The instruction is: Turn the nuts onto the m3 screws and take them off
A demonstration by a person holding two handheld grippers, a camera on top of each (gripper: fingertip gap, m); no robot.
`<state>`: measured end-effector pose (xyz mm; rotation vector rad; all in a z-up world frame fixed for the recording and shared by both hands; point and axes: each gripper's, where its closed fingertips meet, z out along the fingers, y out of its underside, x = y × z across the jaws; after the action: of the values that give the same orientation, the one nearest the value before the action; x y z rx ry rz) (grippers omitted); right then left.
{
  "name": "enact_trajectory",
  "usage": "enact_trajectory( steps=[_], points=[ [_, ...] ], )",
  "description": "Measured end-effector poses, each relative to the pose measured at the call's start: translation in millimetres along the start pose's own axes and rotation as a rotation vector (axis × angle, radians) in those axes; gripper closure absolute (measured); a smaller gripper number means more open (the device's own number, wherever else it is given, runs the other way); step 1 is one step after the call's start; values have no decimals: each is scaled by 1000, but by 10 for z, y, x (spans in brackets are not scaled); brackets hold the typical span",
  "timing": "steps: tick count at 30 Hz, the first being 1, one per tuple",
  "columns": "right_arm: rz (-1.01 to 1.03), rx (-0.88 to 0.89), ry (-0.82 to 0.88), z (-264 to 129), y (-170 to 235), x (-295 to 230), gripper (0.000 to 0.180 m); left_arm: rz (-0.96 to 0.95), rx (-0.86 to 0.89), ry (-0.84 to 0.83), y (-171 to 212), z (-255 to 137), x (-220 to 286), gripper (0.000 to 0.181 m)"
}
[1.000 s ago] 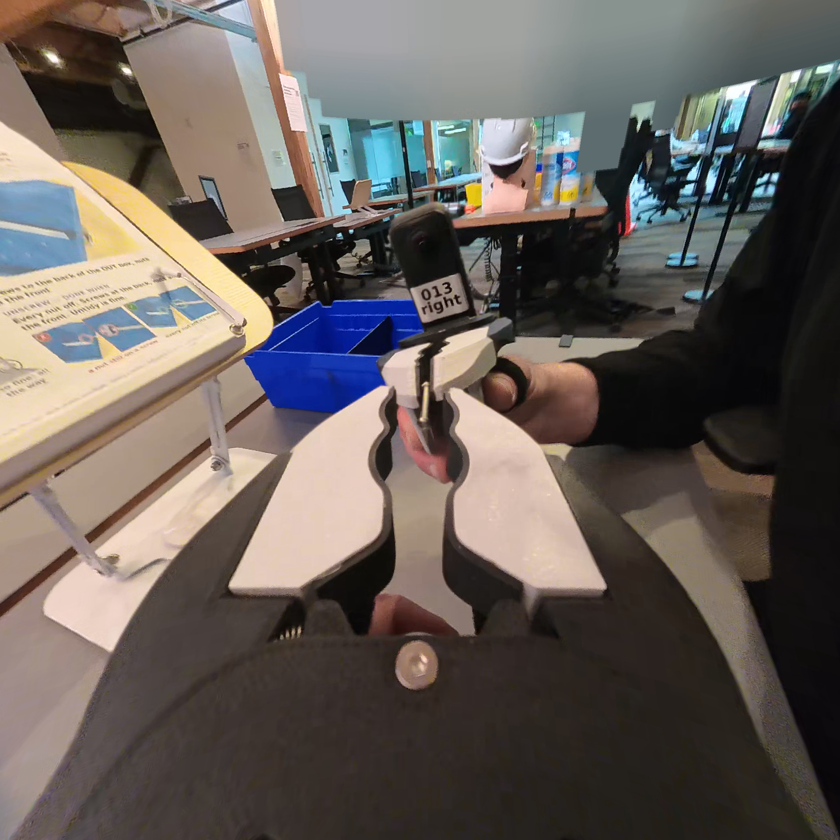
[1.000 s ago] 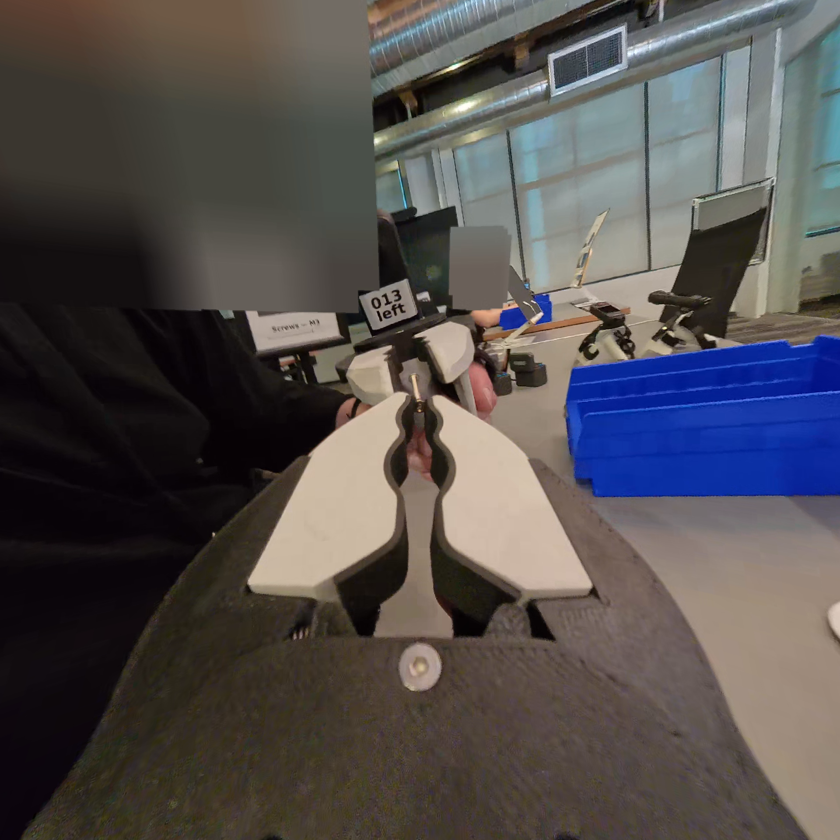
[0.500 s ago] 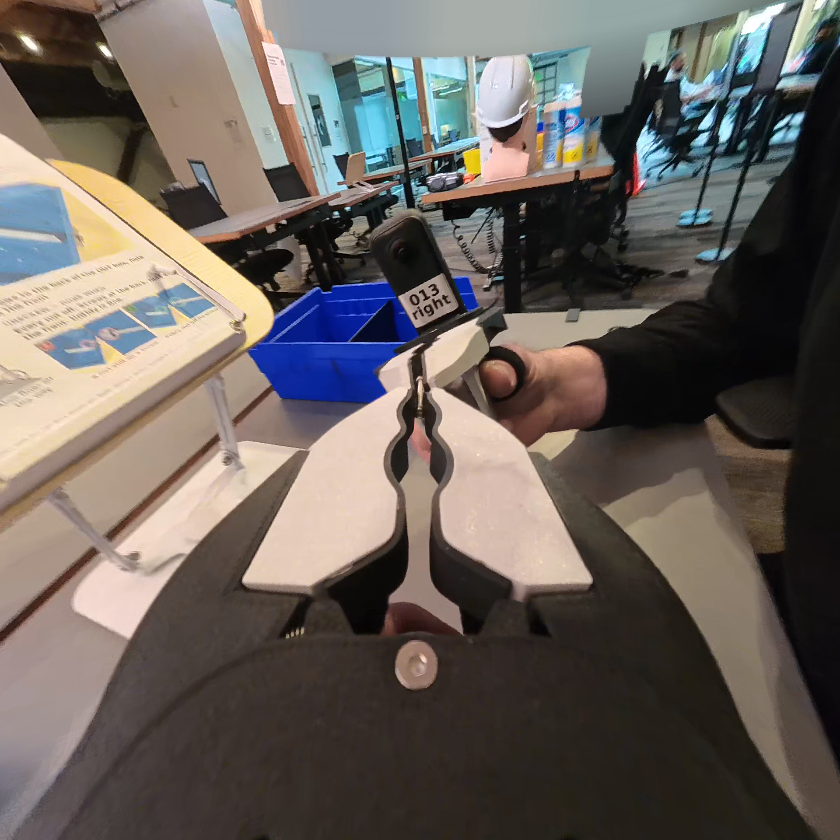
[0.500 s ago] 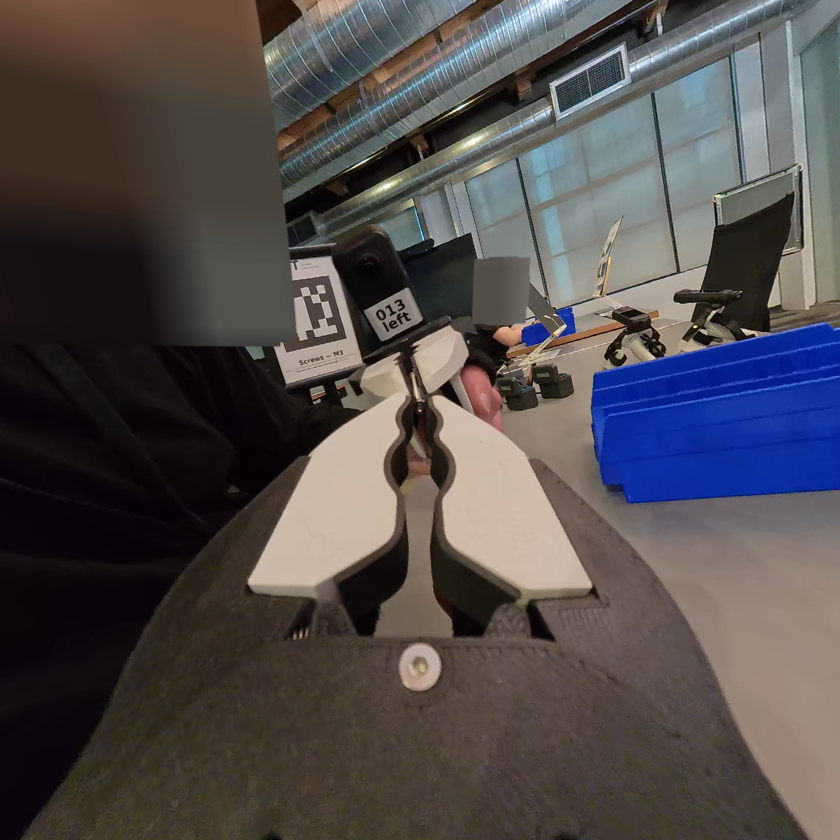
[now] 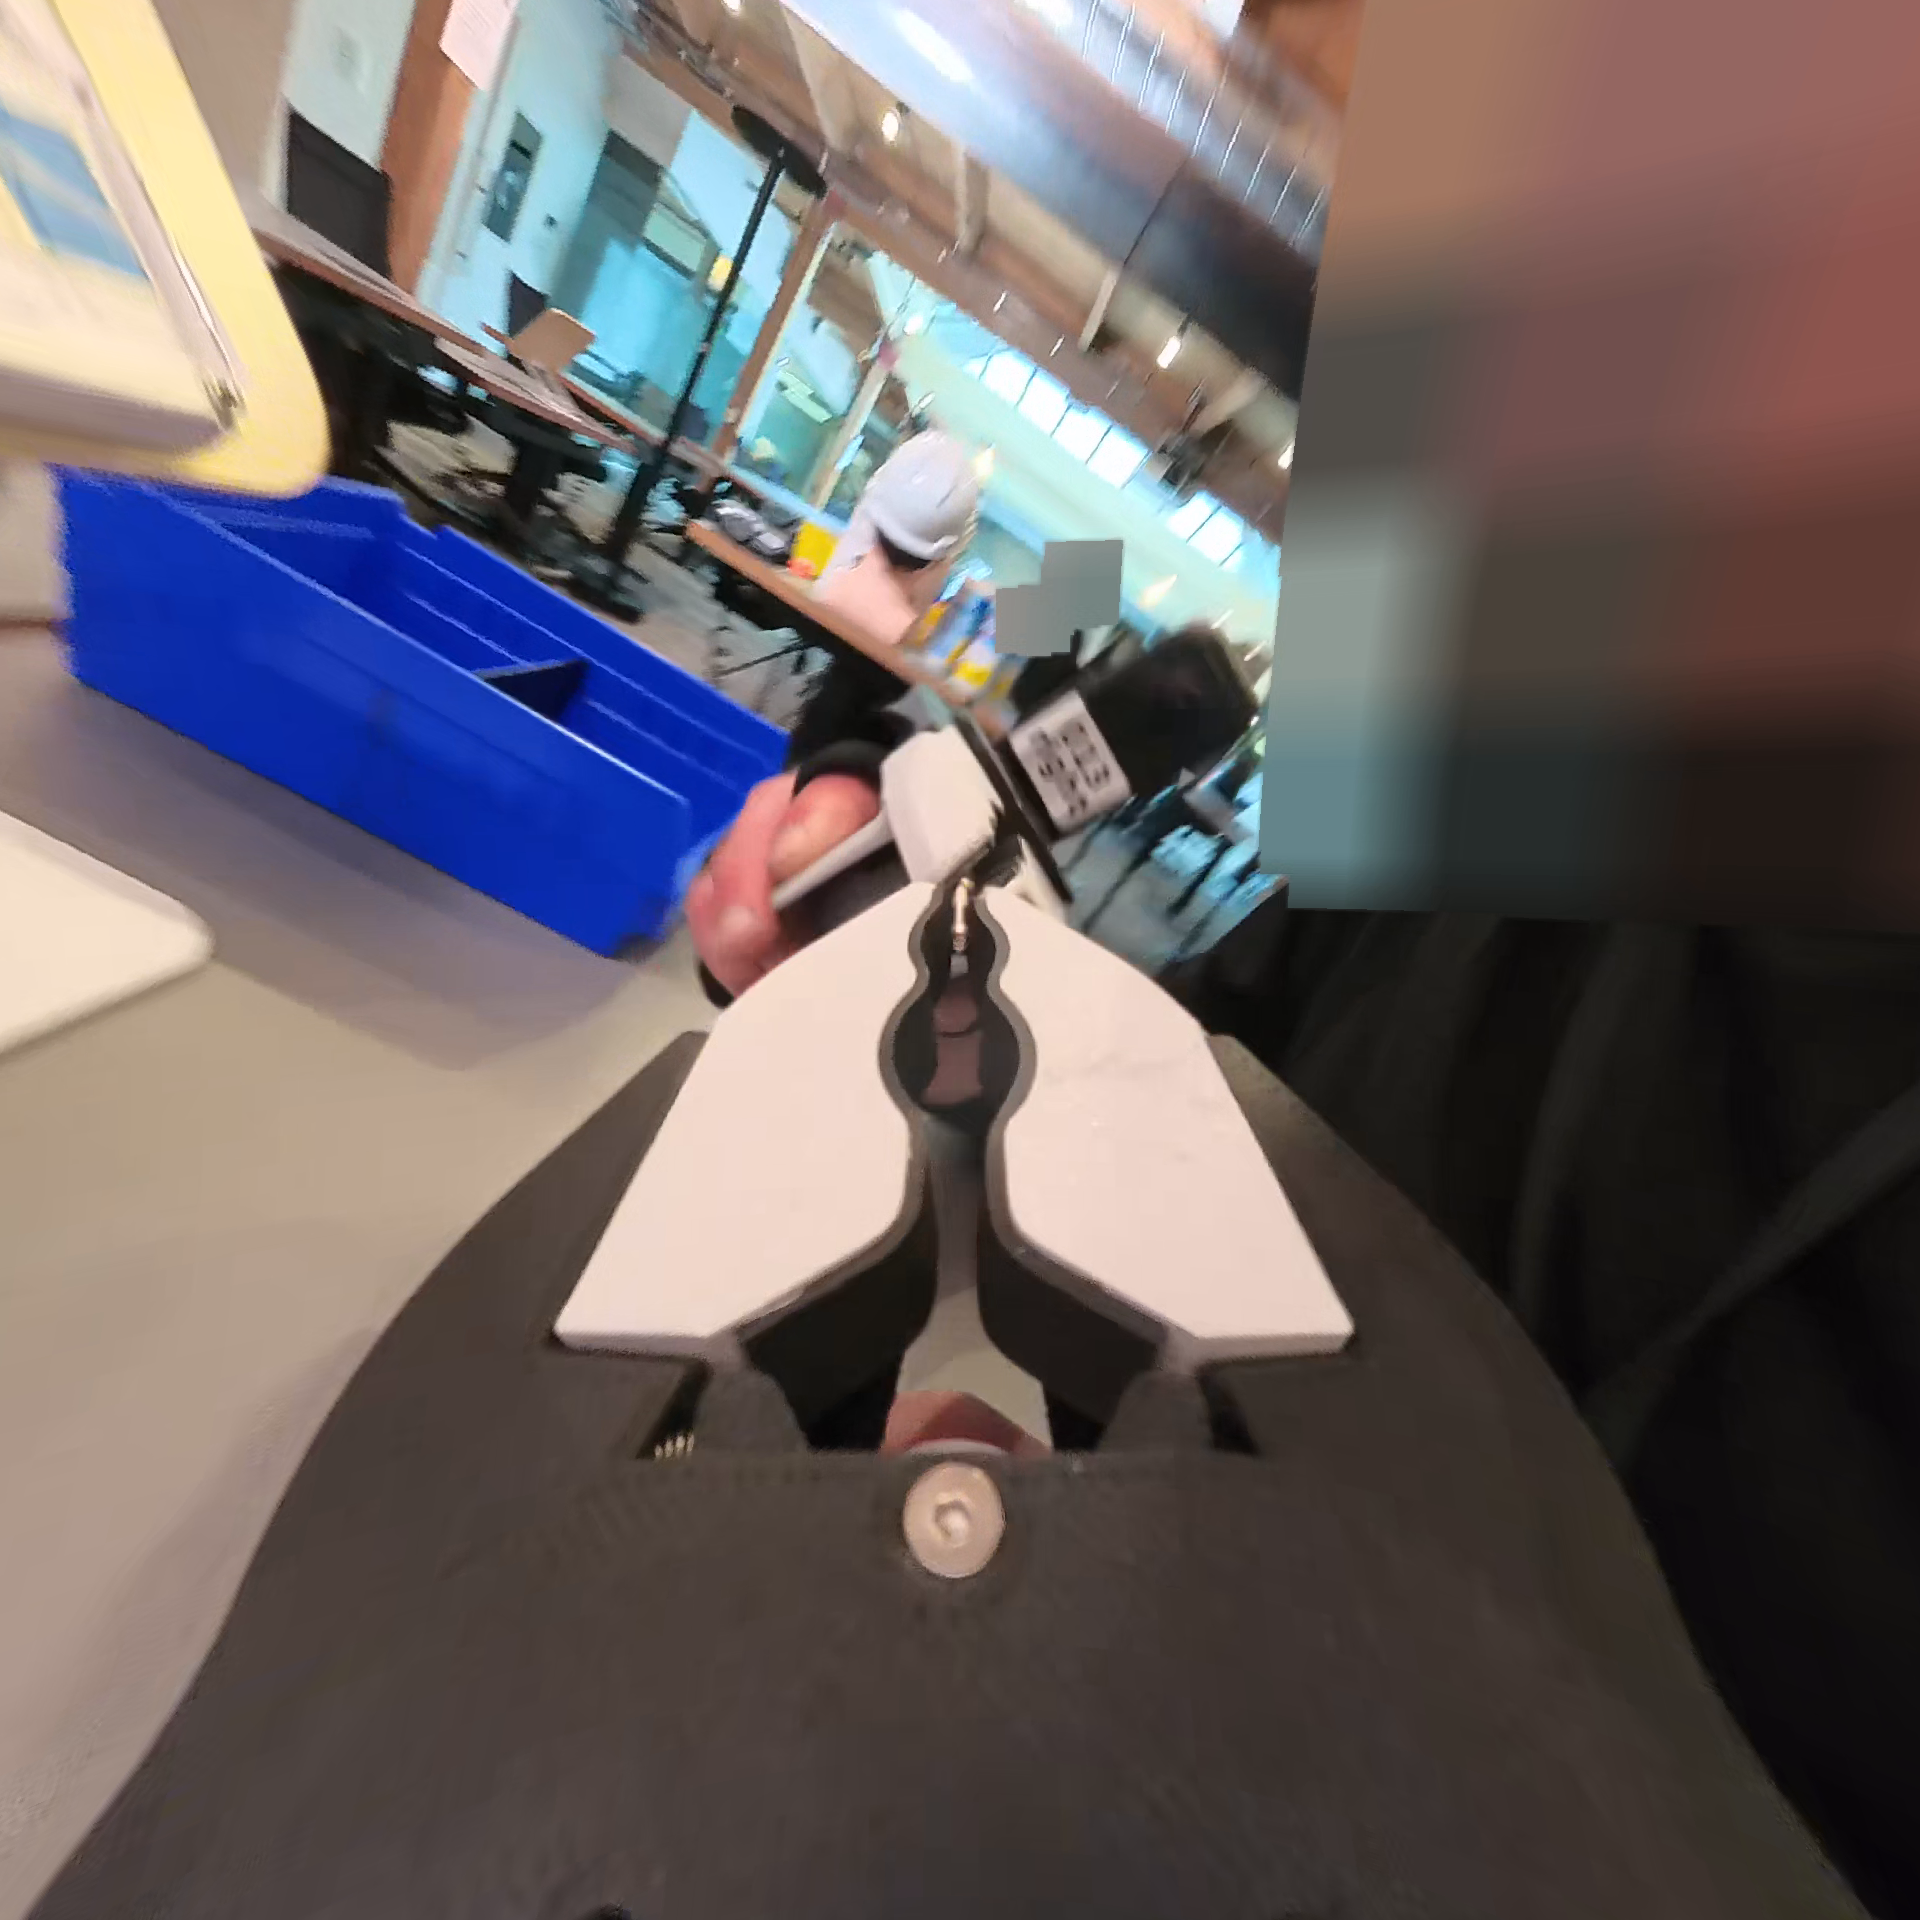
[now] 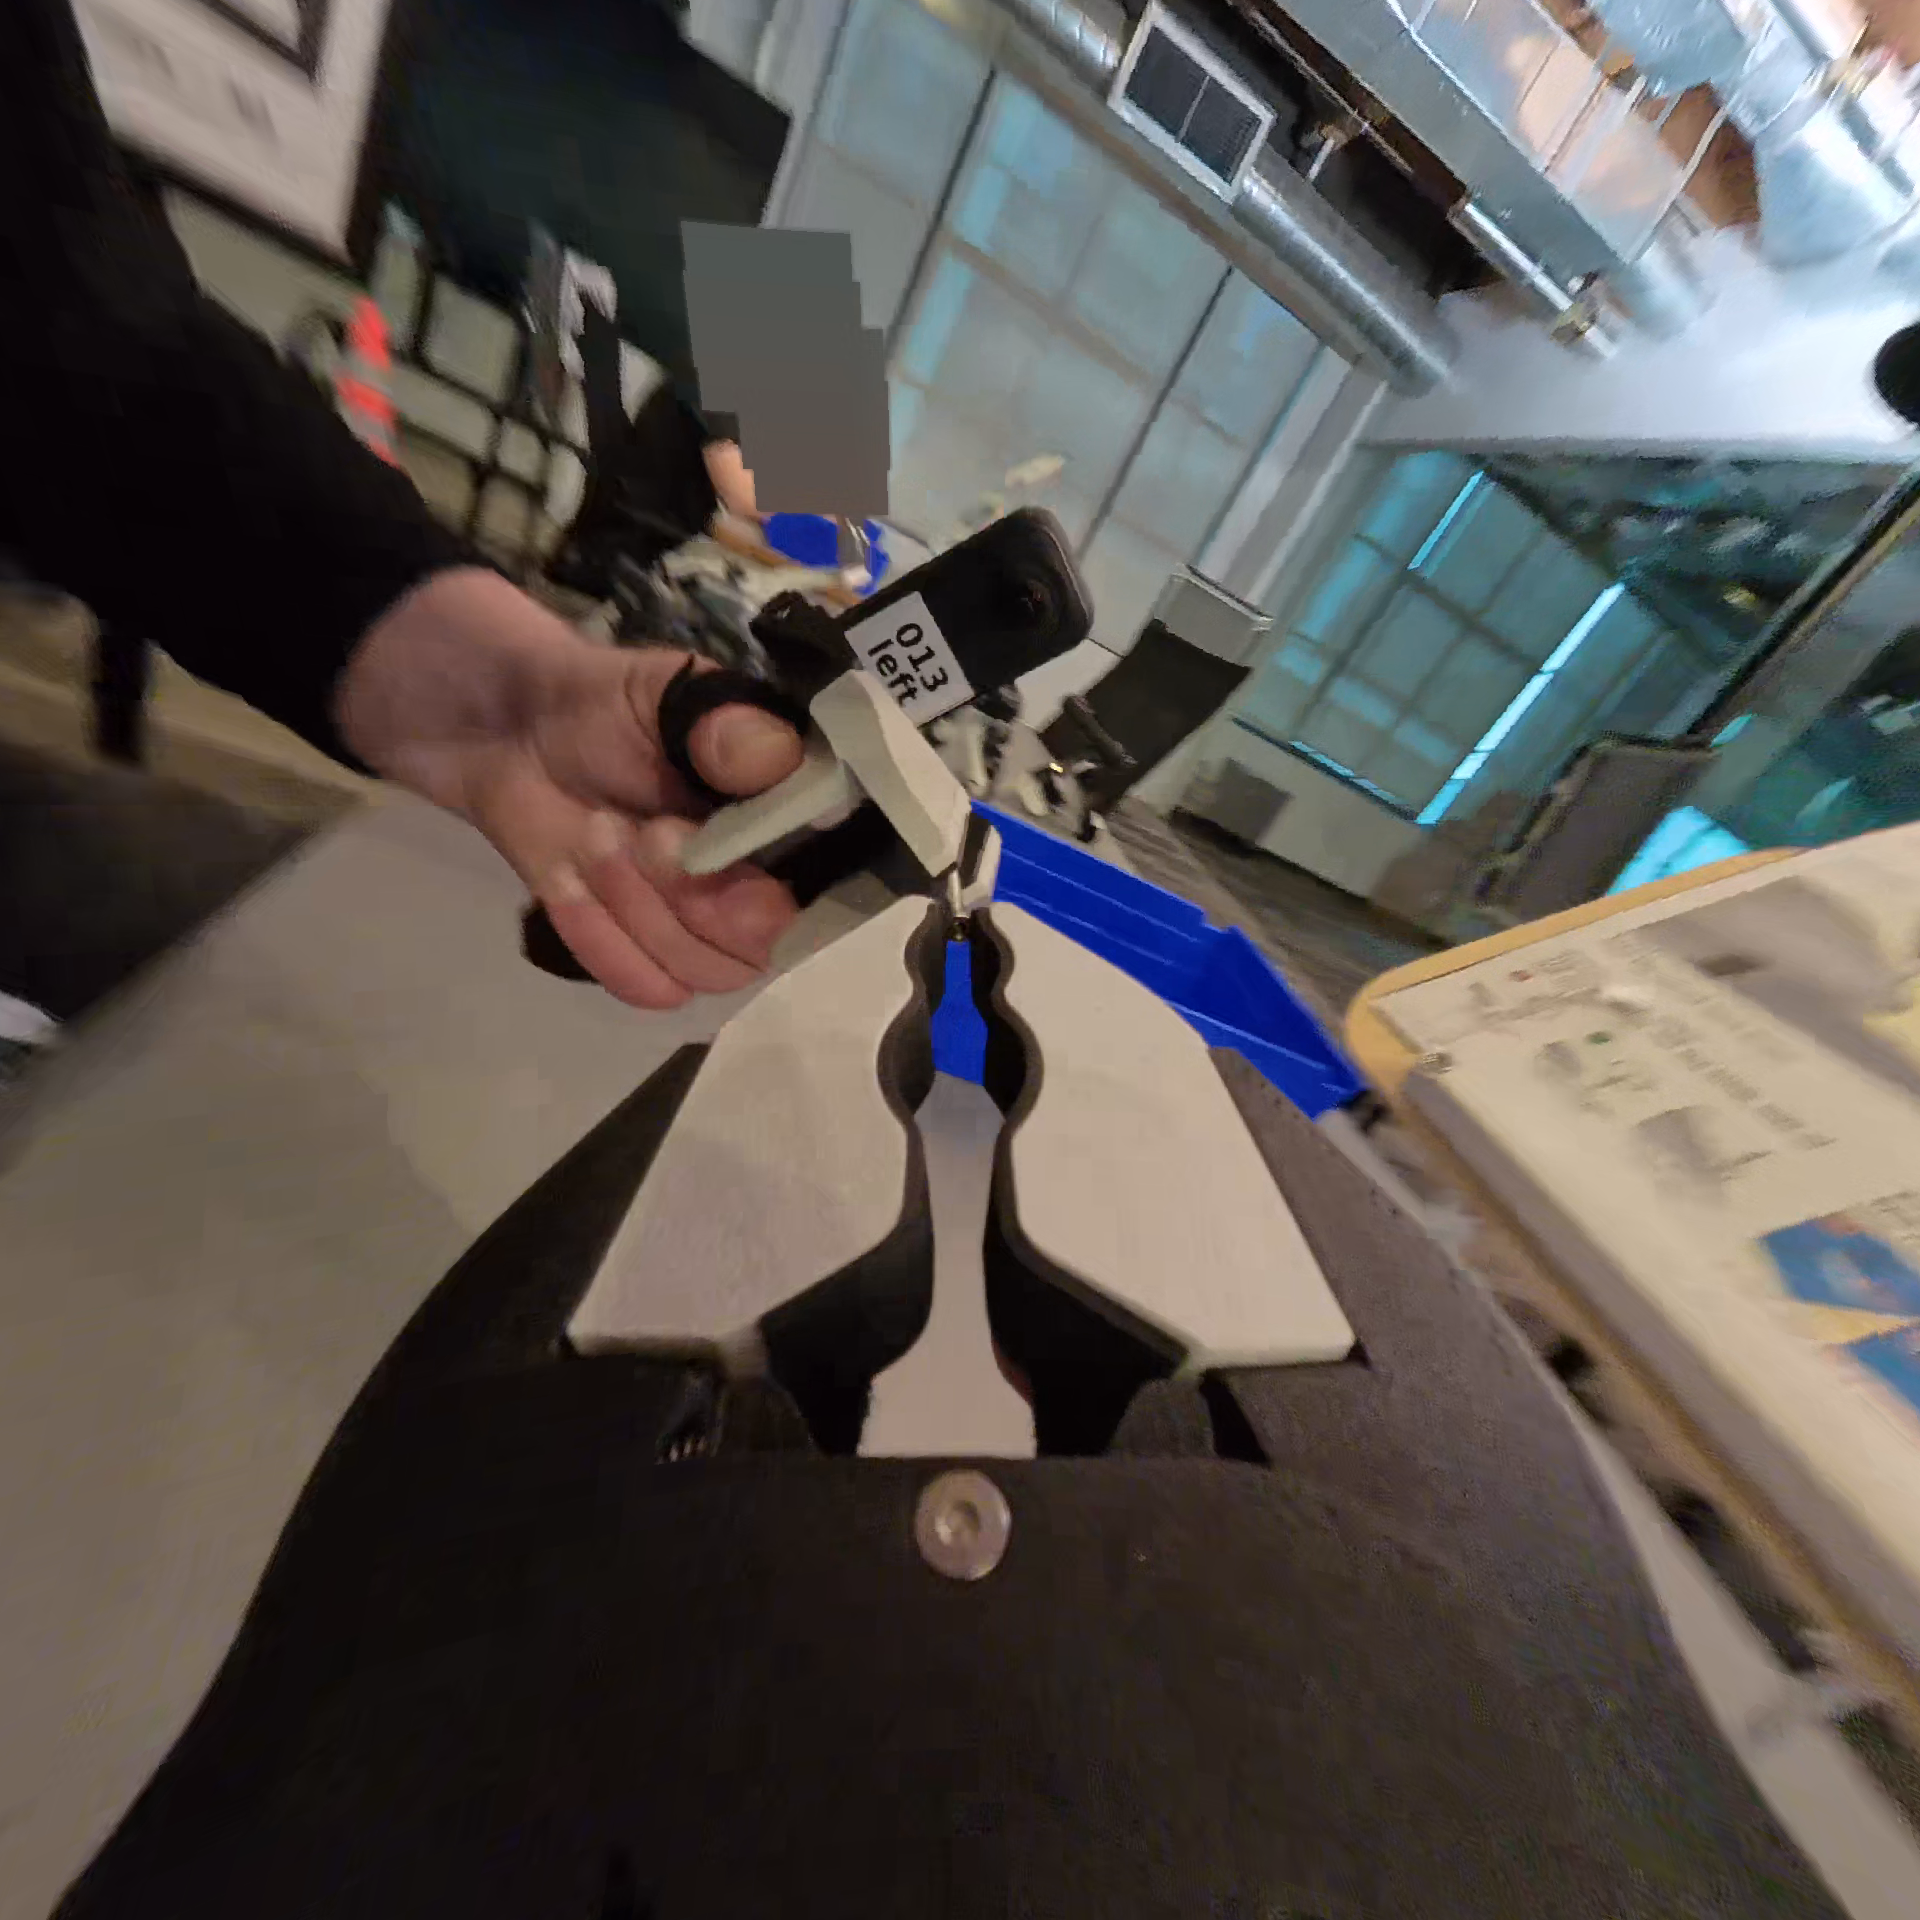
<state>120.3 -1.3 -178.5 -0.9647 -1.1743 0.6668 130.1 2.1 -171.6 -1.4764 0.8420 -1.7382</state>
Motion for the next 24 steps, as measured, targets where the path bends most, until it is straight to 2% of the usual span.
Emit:
enact_trajectory(
  steps=[6,9,12,15,18,21,24],
  points=[
    [-421,-172,103,-9,50,-44,175,-225,92,97,75,-10,-30,179],
    [-468,-207,90,-19,87,-72,175,-249,96,97,135,-7,-61,179],
    [-287,-153,49,-15,100,-77,175,-205,95,74,135,-17,-84,178],
    [-65,-80,5,-26,93,-40,175,-80,55,9,170,-3,-118,163],
    [173,-5,-56,-50,101,11,175,94,52,-61,116,-27,-115,155],
    [418,88,-155,-71,97,13,175,335,-34,-159,171,-20,-138,157],
    [613,163,-221,-90,119,43,175,478,-90,-224,185,6,-171,157]
  ],
)
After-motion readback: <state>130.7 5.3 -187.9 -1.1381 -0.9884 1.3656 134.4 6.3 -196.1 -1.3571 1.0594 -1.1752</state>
